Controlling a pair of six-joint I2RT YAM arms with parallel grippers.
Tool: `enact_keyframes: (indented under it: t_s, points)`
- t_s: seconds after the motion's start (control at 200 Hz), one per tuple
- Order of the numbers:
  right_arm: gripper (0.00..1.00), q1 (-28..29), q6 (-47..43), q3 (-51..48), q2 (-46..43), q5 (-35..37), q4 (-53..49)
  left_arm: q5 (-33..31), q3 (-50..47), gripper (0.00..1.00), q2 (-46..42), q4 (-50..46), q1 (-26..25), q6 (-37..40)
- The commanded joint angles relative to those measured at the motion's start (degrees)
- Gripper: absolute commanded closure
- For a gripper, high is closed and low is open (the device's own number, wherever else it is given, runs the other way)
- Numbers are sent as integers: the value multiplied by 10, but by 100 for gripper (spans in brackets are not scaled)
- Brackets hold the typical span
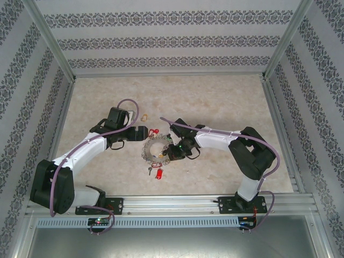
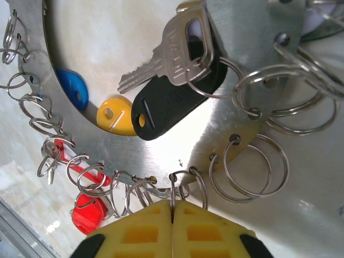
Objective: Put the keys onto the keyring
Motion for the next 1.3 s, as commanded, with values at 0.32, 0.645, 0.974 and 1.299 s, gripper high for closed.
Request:
enact_keyframes:
  t_s: [0.32,0.645,0.974,1.299]
  points:
    - [100,17,-282,-130,-196,12,218,281,-78,7,-141,199,4,169]
    - [100,-17,-493,-188,-291,-38,304,450,-36,34,-124,100,-15,450]
    - [100,-48,-520,-167,-292,-114,355,469,-20,44,-57,124,-75,527]
    - [100,-49,-520,-152,-282,-145,365,364,-24,45,-33,140,-98,571]
